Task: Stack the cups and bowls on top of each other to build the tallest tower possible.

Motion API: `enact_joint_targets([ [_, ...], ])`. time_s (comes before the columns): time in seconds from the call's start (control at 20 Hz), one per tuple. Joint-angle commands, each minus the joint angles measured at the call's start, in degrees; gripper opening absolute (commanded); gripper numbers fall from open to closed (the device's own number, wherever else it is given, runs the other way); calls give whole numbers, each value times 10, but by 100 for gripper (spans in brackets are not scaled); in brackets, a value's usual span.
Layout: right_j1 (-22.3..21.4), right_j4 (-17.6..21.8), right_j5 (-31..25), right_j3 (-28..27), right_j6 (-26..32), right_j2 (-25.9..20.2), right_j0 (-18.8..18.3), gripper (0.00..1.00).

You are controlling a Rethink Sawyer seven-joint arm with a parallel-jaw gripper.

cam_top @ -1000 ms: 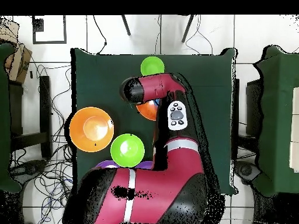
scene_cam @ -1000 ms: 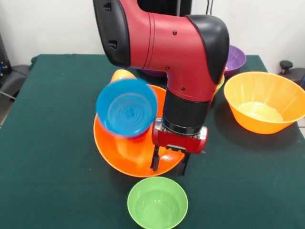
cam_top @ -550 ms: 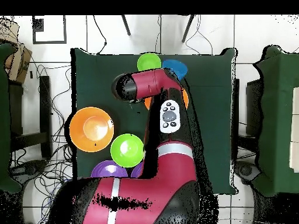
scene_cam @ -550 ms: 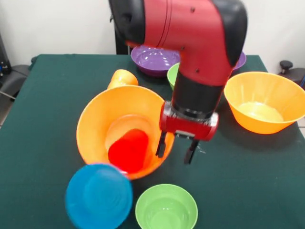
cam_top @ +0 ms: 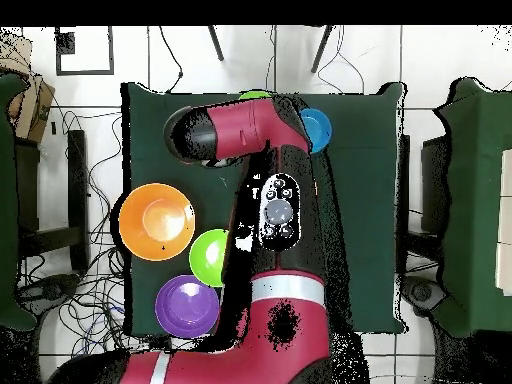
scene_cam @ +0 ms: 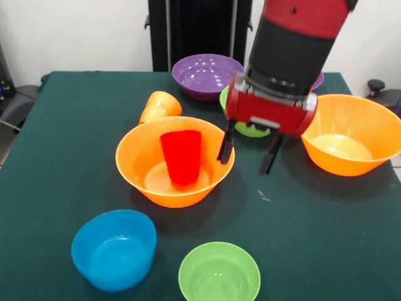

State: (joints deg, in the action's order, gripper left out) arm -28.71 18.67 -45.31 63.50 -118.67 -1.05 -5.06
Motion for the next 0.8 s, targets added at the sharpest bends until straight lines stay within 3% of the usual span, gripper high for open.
enact_joint_targets([
  [0.05, -20, -10, -41, 60, -14, -14, 6, 100],
  [0.8, -13, -10, -13, 66, 3, -13, 6, 100],
])
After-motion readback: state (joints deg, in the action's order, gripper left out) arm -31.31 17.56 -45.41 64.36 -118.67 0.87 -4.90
